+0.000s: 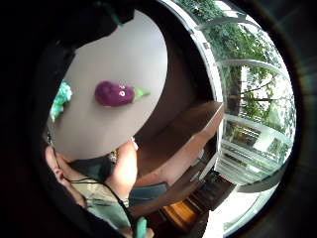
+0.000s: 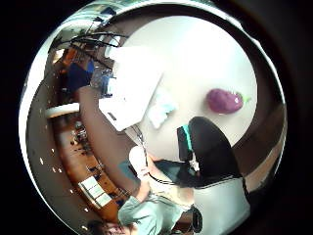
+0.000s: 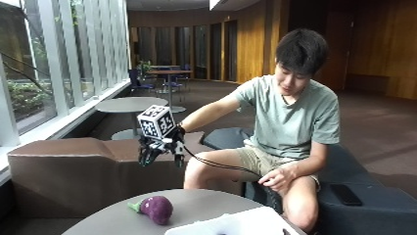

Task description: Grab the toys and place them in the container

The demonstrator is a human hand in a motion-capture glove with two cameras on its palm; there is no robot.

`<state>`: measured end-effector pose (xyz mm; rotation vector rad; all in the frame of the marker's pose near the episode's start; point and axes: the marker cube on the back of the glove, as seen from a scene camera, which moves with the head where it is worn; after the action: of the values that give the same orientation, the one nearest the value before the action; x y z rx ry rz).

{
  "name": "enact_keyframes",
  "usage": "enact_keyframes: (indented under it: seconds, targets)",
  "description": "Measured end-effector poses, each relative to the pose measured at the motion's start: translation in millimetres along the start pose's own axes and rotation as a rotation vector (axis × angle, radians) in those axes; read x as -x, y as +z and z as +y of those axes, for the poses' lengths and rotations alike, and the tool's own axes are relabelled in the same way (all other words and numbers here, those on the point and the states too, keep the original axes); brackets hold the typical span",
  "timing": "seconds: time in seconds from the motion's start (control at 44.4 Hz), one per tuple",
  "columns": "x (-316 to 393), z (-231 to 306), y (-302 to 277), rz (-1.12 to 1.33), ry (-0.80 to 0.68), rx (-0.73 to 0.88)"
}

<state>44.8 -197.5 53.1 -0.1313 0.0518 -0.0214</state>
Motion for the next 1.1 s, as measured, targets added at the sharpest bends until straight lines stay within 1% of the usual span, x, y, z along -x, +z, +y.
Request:
enact_keyframes:
  seconds: [0.09, 0.225, 0.383, 0.45, 0.518, 0.63, 0.766, 0.878, 0.968, 1.103]
  targets:
    - [-22.0, -6.8, 37.8, 0.022, -0.004, 0.074]
    - [-49.9, -19.9, 103.8, 0.021, -0.002, 0.136]
    - [-58.1, -46.4, 164.5, -0.097, 0.003, 0.197]
    - [-61.3, -59.5, 190.9, -0.099, 0.005, 0.177]
    - [-65.3, -71.8, 211.6, -0.09, 0.0, 0.097]
    - [-62.9, -86.1, 215.6, -0.128, -0.006, -0.007]
    - [-57.0, -97.1, 211.3, -0.147, -0.013, -0.053]
    - [-45.9, -99.0, 211.1, -0.138, 0.02, -0.045]
    - [-28.6, -97.0, 203.5, -0.059, 0.027, -0.032]
    - [1.8, -91.8, 175.7, 0.081, -0.02, 0.066]
